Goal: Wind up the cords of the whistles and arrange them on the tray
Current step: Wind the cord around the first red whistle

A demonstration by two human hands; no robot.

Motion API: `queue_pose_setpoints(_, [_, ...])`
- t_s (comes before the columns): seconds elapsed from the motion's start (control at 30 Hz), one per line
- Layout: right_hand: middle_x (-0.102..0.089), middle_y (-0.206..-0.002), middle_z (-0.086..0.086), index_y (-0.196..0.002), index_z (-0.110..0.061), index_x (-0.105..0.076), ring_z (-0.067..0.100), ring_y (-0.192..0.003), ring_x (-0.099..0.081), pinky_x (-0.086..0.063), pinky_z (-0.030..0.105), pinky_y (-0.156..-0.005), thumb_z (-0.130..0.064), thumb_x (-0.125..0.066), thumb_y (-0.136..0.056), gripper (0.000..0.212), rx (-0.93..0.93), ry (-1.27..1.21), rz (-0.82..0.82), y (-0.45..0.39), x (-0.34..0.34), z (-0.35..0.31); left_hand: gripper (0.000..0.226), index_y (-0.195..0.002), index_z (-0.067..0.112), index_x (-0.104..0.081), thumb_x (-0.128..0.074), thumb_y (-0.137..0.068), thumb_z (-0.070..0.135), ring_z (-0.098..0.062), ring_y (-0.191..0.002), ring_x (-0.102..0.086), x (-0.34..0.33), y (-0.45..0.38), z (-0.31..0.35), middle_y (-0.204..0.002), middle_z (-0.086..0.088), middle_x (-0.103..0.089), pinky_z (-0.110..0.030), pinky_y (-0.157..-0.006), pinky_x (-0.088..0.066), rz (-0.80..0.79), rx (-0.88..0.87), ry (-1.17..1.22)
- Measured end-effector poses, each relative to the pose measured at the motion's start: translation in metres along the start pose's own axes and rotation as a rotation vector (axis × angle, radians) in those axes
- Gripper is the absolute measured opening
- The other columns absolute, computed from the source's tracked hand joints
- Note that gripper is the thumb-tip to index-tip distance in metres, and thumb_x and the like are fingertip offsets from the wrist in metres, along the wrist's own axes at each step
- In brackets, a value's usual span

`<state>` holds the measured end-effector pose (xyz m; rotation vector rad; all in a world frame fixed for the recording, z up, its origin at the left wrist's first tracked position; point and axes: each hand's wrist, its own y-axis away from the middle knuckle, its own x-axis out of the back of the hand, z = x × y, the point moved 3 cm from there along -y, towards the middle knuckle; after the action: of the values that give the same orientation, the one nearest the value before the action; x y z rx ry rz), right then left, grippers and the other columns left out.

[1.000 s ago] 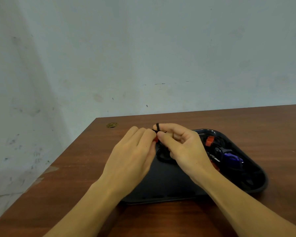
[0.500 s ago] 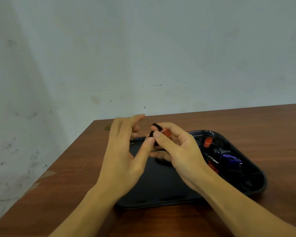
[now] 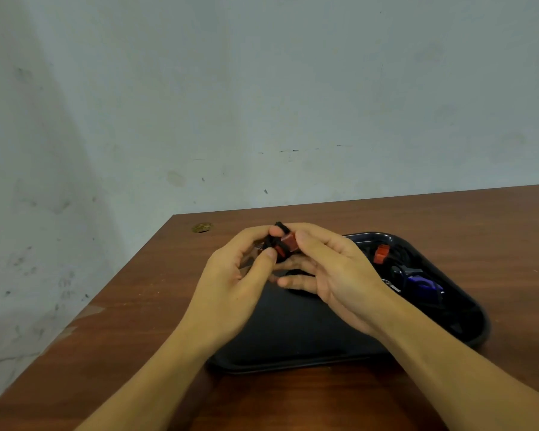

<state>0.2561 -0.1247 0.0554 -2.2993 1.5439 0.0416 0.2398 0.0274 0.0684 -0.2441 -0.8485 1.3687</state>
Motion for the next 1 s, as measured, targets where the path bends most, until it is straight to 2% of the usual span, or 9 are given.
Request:
queue_pose_setpoints(0.1, [-0.075,-0.11,0.01,-0.12,-0.017,-0.071,0.025,-0.091,-0.073,-0.058,0.031,-0.073,-0.026,-0.053,-0.098,0.03,-0.004,0.031,0.007,0.0,0.005,0.002,0.031,-0.126,0.029,-0.06,-0.056,-0.098,0.016,-0.01,-0.093,-0.069,-0.005,0.002,0.001,-0.107,0.018,-0.07,-0.018,-0.073,-0.054,-0.039,0.005,0.011])
queue_pose_setpoints(0.17, [-0.075,-0.11,0.003,-0.117,-0.02,-0.073,0.019,-0.096,-0.071,-0.057,0.03,-0.076,-0.024,-0.056,-0.099,0.025,0.02,0.119,0.042,-0.001,0.009,0.004,0.032,-0.128,0.026,-0.06,-0.058,-0.097,0.018,-0.01,-0.086,-0.067,-0.004,0.003,-0.003,-0.104,0.019,-0.069,-0.018,-0.069,-0.052,-0.015,-0.01,-0.062])
queue_pose_setpoints(0.23, [-0.074,-0.11,-0.003,-0.111,-0.024,-0.075,0.011,-0.098,-0.069,-0.055,0.027,-0.078,-0.022,-0.059,-0.098,0.021,0.081,0.262,0.1,-0.003,0.013,0.002,0.039,-0.134,0.03,-0.057,-0.061,-0.097,0.019,-0.011,-0.081,-0.066,0.0,0.003,-0.008,-0.105,0.02,-0.068,-0.02,-0.07,-0.052,0.0,-0.006,-0.167])
queue_pose_setpoints(0.33, [-0.074,-0.103,-0.007,-0.106,-0.022,-0.076,0.009,-0.094,-0.069,-0.056,0.03,-0.083,-0.018,-0.063,-0.097,0.017,0.211,0.52,0.144,-0.003,0.017,-0.002,0.049,-0.144,0.032,-0.047,-0.06,-0.096,0.025,-0.009,-0.076,-0.063,0.004,0.002,-0.011,-0.111,0.018,-0.067,-0.018,-0.071,-0.05,-0.051,-0.048,-0.355])
queue_pose_setpoints(0.47, [-0.072,-0.101,-0.013,-0.108,-0.024,-0.074,0.008,-0.098,-0.067,-0.055,0.034,-0.087,-0.019,-0.062,-0.098,0.017,0.328,0.793,0.118,-0.001,0.014,-0.003,0.043,-0.139,0.031,-0.051,-0.059,-0.098,0.024,-0.009,-0.078,-0.062,0.005,0.001,-0.01,-0.106,0.013,-0.068,-0.025,-0.069,-0.05,-0.133,-0.094,-0.444])
queue_pose_setpoints(0.63, [-0.07,-0.095,-0.015,-0.109,-0.027,-0.075,0.006,-0.09,-0.065,-0.054,0.026,-0.077,-0.024,-0.065,-0.095,0.018,0.548,1.067,0.166,0.004,0.013,-0.015,0.02,-0.116,0.029,-0.062,-0.06,-0.097,0.024,-0.018,-0.067,-0.062,0.005,0.001,-0.014,-0.084,0.013,-0.067,-0.036,-0.064,-0.052,-0.089,0.011,-0.264])
queue_pose_setpoints(0.73, [-0.069,-0.093,-0.013,-0.112,-0.027,-0.075,0.007,-0.085,-0.065,-0.053,0.022,-0.071,-0.023,-0.069,-0.093,0.02,0.613,1.092,0.193,0.005,0.012,-0.02,0.013,-0.109,0.019,-0.063,-0.06,-0.097,0.014,-0.016,-0.059,-0.062,0.005,-0.002,-0.015,-0.074,0.003,-0.067,-0.033,-0.057,-0.054,-0.034,0.092,-0.068])
queue_pose_setpoints(0.9, [-0.068,-0.092,-0.015,-0.115,-0.027,-0.072,0.009,-0.084,-0.064,-0.054,0.028,-0.068,-0.021,-0.069,-0.092,0.024,0.628,1.064,0.202,0.004,0.007,-0.016,0.017,-0.11,0.004,-0.063,-0.059,-0.094,0.006,-0.028,-0.059,-0.061,0.007,-0.006,-0.011,-0.092,-0.011,-0.07,-0.034,-0.051,-0.053,0.028,0.165,0.29])
queue_pose_setpoints(1.0, [-0.068,-0.092,-0.014,-0.115,-0.027,-0.071,0.011,-0.084,-0.065,-0.055,0.029,-0.066,-0.019,-0.069,-0.091,0.025,0.636,1.004,0.232,0.004,0.004,-0.012,0.025,-0.116,0.001,-0.06,-0.059,-0.092,0.007,-0.03,-0.06,-0.061,0.004,-0.005,-0.008,-0.093,-0.015,-0.07,-0.033,-0.052,-0.053,0.031,0.19,0.408])
